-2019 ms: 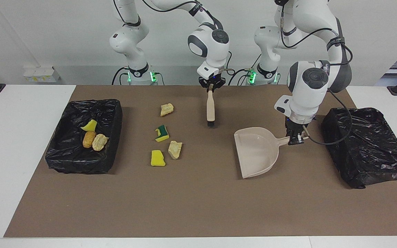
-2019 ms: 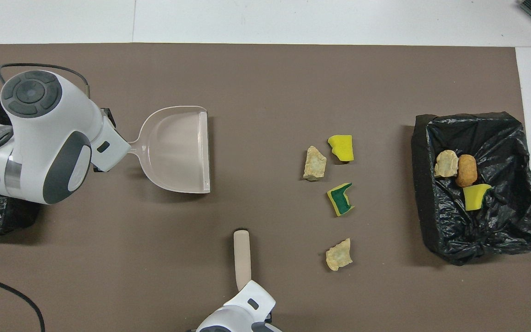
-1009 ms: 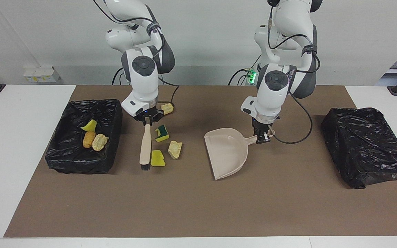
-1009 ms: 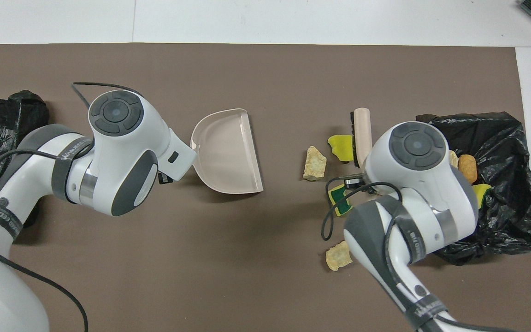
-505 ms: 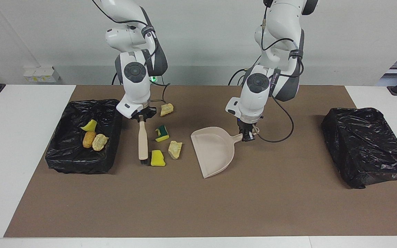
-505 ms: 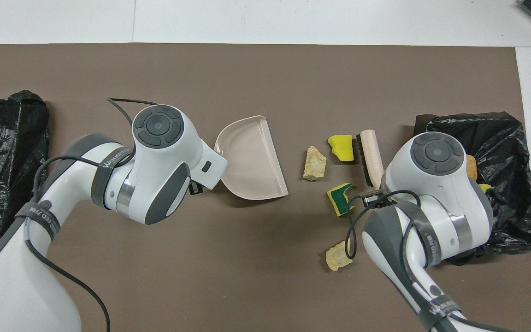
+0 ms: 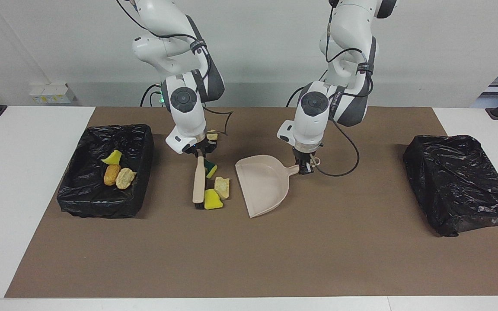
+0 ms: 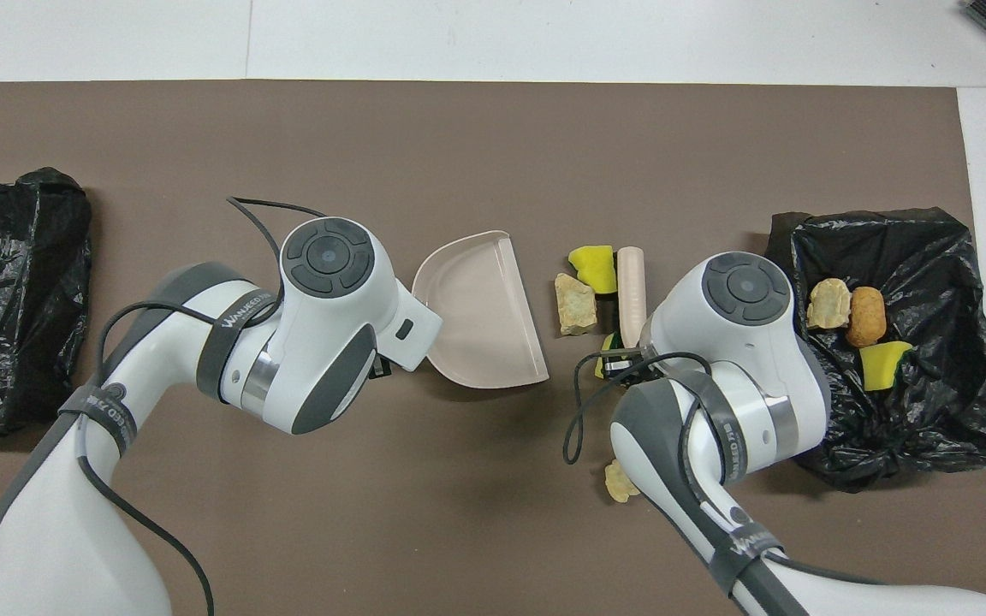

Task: Sweep and dump trash in bin
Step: 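Sweep bread and sponge pieces into the dustpan with the right gripper's brush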

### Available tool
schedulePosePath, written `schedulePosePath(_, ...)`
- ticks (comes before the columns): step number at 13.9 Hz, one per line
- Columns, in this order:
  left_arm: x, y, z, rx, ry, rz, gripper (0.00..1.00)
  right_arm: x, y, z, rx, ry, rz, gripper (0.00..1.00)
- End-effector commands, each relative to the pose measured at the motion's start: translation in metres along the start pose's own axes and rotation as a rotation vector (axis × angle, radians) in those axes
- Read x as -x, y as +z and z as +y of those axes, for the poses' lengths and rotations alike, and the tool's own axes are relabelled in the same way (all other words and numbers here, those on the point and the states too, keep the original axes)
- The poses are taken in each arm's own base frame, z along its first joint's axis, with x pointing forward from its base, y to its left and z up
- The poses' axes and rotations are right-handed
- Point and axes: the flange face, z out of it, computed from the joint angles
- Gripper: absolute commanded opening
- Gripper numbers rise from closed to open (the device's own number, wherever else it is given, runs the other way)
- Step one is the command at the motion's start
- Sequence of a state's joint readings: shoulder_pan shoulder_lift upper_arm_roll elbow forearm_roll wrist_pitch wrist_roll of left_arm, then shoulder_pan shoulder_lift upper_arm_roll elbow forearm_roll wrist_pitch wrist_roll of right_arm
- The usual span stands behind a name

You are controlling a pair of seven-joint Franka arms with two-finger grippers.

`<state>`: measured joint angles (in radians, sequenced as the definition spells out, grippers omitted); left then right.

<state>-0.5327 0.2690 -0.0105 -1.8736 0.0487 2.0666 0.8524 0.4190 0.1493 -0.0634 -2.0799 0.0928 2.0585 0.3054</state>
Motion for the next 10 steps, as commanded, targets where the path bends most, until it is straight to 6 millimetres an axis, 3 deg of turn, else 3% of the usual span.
schedulePosePath(1,-0.004,-0.003,0.019,-0.076,0.064,-0.053,0.00,-0.011,0.002,-0.030,-0.064,0.028,0.006,0.00)
schedulePosePath(6,-0.001,-0.004,0.021,-0.115,0.049,-0.084,0.00,0.003,-0.007,-0.075,-0.340,0.035,-0.060,0.00)
schedulePosePath(10,0.000,-0.005,0.015,-0.135,0.042,-0.061,0.00,0.030,-0.042,-0.073,-0.353,-0.012,-0.136,0.00)
